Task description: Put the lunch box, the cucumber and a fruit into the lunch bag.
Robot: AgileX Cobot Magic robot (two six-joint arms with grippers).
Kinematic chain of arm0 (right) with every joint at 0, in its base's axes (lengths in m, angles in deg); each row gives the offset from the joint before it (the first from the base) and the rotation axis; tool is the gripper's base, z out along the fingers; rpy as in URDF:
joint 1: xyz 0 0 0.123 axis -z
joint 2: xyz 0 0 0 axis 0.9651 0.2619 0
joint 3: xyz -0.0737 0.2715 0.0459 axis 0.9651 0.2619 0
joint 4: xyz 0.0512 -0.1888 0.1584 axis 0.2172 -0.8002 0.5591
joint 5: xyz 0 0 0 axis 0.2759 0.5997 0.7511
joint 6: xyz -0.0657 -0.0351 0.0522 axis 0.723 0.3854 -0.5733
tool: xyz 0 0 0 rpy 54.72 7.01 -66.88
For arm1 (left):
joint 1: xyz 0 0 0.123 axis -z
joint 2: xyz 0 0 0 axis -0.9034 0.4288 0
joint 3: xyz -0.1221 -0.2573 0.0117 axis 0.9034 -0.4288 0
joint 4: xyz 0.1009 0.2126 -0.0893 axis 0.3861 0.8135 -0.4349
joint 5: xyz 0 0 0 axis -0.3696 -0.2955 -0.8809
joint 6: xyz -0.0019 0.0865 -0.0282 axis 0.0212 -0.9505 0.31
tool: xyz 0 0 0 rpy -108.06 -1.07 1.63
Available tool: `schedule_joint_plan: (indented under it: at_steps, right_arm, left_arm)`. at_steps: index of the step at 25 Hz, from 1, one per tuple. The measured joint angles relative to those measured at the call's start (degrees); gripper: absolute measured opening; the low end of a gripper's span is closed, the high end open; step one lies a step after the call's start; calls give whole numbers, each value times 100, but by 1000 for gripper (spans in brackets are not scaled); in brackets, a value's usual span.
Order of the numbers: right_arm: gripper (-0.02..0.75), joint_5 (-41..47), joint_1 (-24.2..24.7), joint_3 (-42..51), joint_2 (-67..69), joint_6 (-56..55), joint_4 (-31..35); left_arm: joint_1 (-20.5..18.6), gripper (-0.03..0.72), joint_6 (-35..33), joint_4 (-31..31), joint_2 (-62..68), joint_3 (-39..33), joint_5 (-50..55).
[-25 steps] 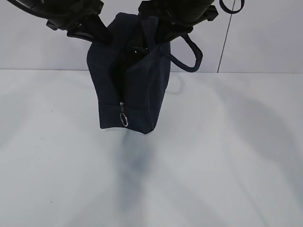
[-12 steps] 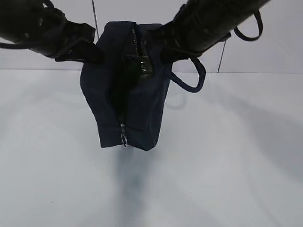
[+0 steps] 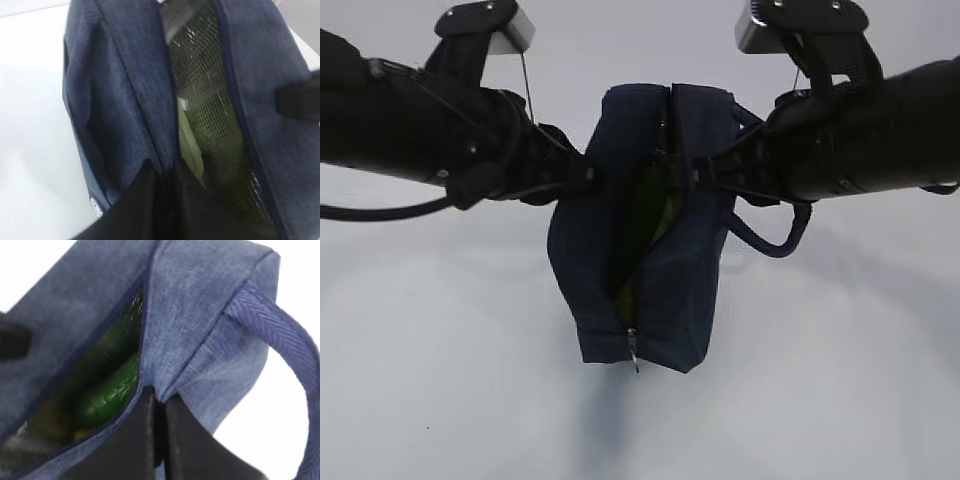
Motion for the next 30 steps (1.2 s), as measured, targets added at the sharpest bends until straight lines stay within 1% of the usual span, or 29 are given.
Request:
schedule_joint_plan:
  at_steps: [4,6,9,13,23,26,30]
  right_arm:
    - [21,-621,0,570,-211,0,-65]
    - [21,-1068,0,916,-335,0,-65]
    - [21,-1421,0,1264,-437,0,-65]
    - [21,-1571,0,1468,-460,0,-65]
    - [21,-1757,-21,1467,-329,-41,-65]
    - [21,-1989,-137,1467,-177,-54,-75]
    - [21,-2251,-241,1446,61,-81,-139]
  left_arm:
    - [496,27,-74,-12,-34,-264,-639]
    - [602,27,-74,-21,-58,-374,-886]
    - [628,27,-87,-49,-72,-515,-1164]
    - [628,27,-96,-110,-72,-630,-1299]
    - [628,27,-96,-170,-99,-640,-1317]
    - [628,27,-96,-170,-99,-640,-1343]
    - [628,27,-96,-170,-99,-677,-1646]
